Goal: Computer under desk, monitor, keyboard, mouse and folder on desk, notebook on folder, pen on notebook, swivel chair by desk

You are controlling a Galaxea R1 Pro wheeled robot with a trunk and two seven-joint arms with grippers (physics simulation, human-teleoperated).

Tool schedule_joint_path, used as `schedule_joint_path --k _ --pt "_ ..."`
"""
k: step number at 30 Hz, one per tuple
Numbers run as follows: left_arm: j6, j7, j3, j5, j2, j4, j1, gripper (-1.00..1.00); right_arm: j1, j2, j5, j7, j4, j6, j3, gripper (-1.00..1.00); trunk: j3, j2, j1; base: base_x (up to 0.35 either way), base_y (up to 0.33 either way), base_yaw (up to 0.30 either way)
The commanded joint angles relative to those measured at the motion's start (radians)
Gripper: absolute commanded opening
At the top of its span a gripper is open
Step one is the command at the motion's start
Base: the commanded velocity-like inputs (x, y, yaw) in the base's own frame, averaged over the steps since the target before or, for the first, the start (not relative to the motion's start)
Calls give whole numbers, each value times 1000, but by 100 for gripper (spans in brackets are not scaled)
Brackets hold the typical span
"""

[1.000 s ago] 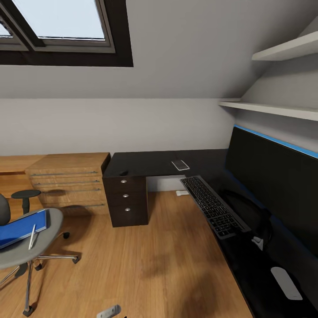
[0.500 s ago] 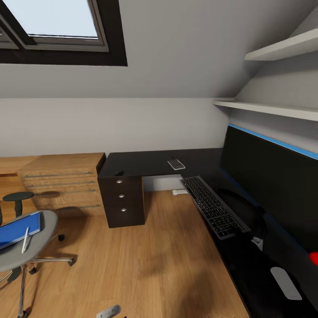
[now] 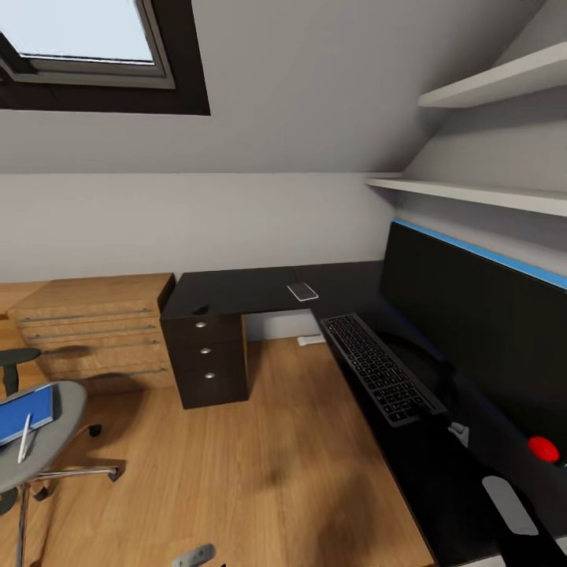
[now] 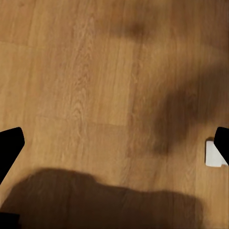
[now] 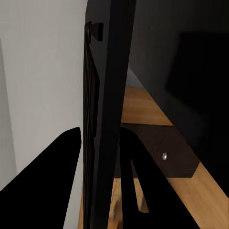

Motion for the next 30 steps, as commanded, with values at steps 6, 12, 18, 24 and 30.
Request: schedule_joint_path --k 6,12,18,24,30 --pt "-6 0 -7 11 0 1 -1 100 -1 1 -8 2 1 -9 -2 -100 -1 -1 0 0 0 -176" --pt "-6 0 -6 11 2 1 -1 100 -1 1 -8 2 2 -15 -1 -100 -1 -1 0 0 12 -34" --pt "-7 0 -6 11 2 1 -1 100 -1 2 -5 -5 4 -125 2 -100 -1 -1 0 0 138 -2" --pt "-7 0 -7 11 1 1 -1 100 -1 16 -6 -7 20 -266 6 -100 -1 -1 0 0 22 0" --pt "-7 0 -6 11 1 1 -1 100 -1 20 -5 -8 23 -283 7 -100 -1 -1 0 0 2 0"
